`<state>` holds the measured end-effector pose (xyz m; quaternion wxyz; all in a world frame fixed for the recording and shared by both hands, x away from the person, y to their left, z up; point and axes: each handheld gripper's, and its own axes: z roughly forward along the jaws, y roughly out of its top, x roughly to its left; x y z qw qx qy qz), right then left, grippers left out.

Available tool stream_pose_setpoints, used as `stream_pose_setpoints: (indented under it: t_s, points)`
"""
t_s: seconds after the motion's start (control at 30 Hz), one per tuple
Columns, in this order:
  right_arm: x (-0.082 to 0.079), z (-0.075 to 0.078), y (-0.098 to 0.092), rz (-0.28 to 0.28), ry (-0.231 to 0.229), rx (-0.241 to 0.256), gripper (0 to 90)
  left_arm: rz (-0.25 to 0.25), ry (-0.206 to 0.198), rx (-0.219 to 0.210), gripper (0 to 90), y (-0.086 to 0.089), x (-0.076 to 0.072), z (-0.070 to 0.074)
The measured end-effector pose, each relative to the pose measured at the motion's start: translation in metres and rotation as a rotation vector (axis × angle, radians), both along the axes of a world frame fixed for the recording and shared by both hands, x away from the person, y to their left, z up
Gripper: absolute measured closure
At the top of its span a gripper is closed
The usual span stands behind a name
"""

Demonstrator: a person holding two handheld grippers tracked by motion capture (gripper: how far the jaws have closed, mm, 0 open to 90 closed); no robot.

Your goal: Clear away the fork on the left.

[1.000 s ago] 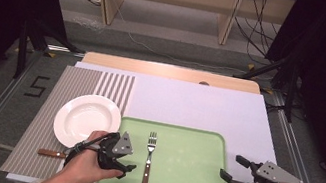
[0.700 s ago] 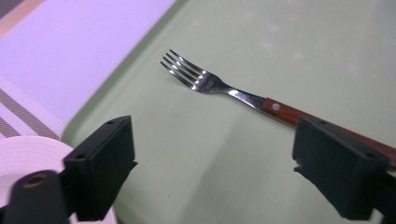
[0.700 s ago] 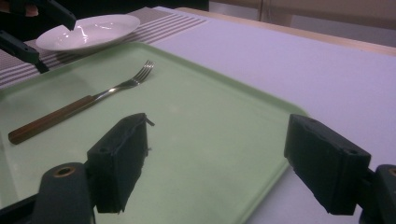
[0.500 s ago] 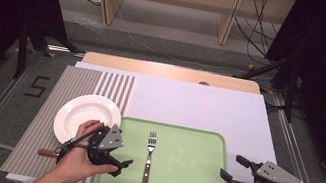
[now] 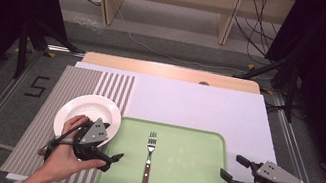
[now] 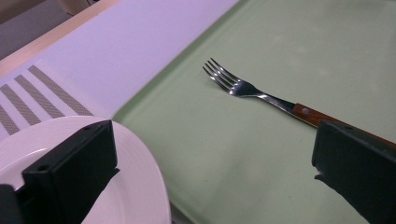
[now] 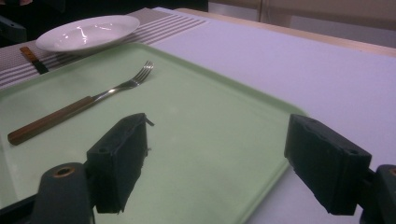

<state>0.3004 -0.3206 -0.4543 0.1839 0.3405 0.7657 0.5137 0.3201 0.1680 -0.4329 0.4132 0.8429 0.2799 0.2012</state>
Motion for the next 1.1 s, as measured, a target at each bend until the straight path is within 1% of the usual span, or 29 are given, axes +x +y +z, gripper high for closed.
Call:
stream_pose_setpoints:
  t_s: [0.1, 0.17, 0.37, 0.5, 0.73, 0.93, 1.1]
  points:
    - [0.000, 0.000, 0.000, -0.001, 0.000, 0.000, 22.4, 0.018, -0.016, -0.012, 0.0, 0.007, 0.000, 0.000]
    - [0.000, 0.000, 0.000, 0.000, 0.000, 0.000, 22.3, 0.031, -0.016, -0.019, 0.0, 0.013, 0.001, 0.000]
    - [0.000, 0.000, 0.000, -0.001, 0.000, 0.000, 22.2, 0.067, -0.036, -0.046, 0.0, 0.026, 0.001, -0.002]
    - [0.000, 0.000, 0.000, -0.001, -0.001, 0.000, 22.2, 0.084, -0.034, -0.046, 0.0, 0.033, 0.001, -0.003]
    - [0.000, 0.000, 0.000, -0.001, -0.001, -0.002, 22.2, 0.099, -0.037, -0.057, 0.0, 0.043, 0.001, -0.006]
    - [0.000, 0.000, 0.000, -0.001, -0.001, -0.001, 22.1, 0.134, -0.031, -0.061, 0.0, 0.054, 0.001, -0.009]
    - [0.000, 0.000, 0.000, 0.000, -0.003, 0.000, 21.9, 0.148, -0.026, -0.058, 0.0, 0.057, 0.002, -0.011]
